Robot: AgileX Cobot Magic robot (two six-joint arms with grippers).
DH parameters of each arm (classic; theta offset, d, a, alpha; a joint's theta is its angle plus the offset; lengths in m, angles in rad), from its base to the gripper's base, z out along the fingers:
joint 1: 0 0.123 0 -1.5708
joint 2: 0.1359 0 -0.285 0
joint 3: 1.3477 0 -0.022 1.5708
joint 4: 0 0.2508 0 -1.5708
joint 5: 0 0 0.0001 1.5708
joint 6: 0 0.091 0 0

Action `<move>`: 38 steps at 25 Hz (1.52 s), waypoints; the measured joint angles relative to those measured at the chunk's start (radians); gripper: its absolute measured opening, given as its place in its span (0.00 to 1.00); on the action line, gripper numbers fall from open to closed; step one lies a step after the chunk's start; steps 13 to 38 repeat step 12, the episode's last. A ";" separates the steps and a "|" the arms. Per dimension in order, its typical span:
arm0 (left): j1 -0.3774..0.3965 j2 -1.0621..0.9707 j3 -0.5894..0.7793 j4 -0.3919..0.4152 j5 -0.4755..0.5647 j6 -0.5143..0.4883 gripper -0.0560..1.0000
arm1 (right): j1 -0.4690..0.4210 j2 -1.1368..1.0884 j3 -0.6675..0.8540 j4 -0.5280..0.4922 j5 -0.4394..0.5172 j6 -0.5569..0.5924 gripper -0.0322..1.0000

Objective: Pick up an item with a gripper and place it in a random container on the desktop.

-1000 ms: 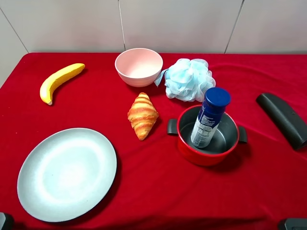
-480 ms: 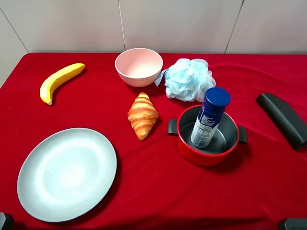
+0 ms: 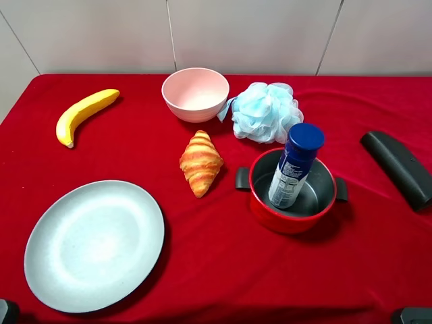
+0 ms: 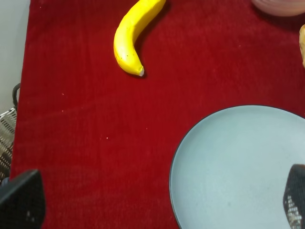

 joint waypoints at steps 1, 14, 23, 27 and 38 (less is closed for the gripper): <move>0.000 0.000 0.000 0.000 0.000 0.000 0.99 | 0.000 0.000 0.000 0.000 0.000 0.000 0.70; 0.000 0.000 0.000 0.000 -0.001 0.000 0.99 | 0.000 0.000 0.000 0.000 0.000 0.000 0.70; 0.000 0.000 0.000 0.000 -0.001 0.000 0.99 | 0.000 0.000 0.000 0.000 0.000 0.000 0.70; 0.000 0.000 0.000 0.000 -0.001 0.000 0.99 | 0.000 0.000 0.000 0.000 0.000 0.000 0.70; 0.000 0.000 0.000 0.000 -0.001 0.000 0.99 | 0.000 0.000 0.000 0.000 0.000 0.000 0.70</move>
